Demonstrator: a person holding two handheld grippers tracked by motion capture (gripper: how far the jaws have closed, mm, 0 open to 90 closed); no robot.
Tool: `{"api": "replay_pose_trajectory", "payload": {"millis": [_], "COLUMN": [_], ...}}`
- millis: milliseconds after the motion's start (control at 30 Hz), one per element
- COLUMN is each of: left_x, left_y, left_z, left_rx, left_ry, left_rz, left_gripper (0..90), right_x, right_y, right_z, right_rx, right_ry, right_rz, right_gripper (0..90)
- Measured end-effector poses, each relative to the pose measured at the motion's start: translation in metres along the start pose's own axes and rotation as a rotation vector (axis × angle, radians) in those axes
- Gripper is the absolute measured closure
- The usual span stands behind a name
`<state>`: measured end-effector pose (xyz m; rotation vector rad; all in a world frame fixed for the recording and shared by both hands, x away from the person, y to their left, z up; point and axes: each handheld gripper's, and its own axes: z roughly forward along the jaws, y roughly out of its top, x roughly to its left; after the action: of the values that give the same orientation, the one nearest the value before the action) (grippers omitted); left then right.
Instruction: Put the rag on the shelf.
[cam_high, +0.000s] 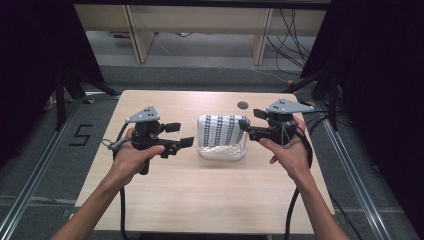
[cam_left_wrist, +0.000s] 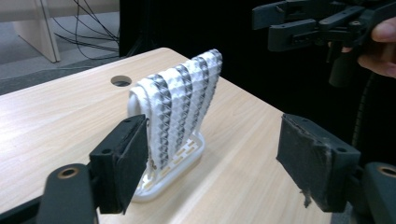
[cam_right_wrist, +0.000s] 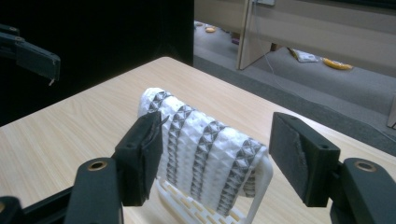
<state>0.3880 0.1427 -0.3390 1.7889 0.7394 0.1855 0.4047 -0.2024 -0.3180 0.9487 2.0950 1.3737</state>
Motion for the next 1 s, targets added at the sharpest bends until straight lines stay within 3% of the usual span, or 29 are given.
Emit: {"api": "replay_pose_trajectory", "payload": {"millis": [267,467,500,533,600,700,733,900,1000], "left_x": [-0.007,-0.01,-0.01,-0.011,-0.012,-0.013,-0.014,-0.017,-0.019], "left_y": [-0.01,-0.017,-0.018,-0.02,-0.023,-0.027,-0.028,-0.035,-0.039], "left_z": [-0.007,-0.01,-0.01,-0.011,-0.011,-0.012,-0.012,-0.013,-0.014], "left_rx": [0.002,0.004,0.003,0.004,0.006,0.011,0.013,0.01,0.016], "left_ry": [-0.018,-0.014,-0.017,-0.019,-0.021,-0.026,-0.028,-0.036,-0.038], "left_rz": [0.01,0.017,0.014,0.018,0.018,0.02,0.023,0.029,0.031], "left_gripper": [21.4,21.4,21.4,21.4,21.4,21.4,21.4,21.2,21.0], "right_x": [0.002,0.004,0.003,0.005,0.006,0.009,0.01,0.015,0.016], "right_y": [-0.009,-0.015,-0.015,-0.016,-0.018,-0.021,-0.022,-0.027,-0.03], "right_z": [-0.005,-0.007,-0.008,-0.008,-0.009,-0.013,-0.012,-0.017,-0.018], "right_rx": [-0.002,-0.013,-0.015,-0.013,-0.025,-0.002,-0.02,-0.02,-0.019], "right_ry": [0.015,0.028,0.024,0.033,0.015,0.039,0.047,0.053,0.071], "right_rz": [0.041,0.041,0.016,0.032,0.014,0.034,0.032,0.056,0.046], "right_gripper": [34.9,34.8,34.8,34.7,34.7,34.5,34.3,33.6,33.5]}}
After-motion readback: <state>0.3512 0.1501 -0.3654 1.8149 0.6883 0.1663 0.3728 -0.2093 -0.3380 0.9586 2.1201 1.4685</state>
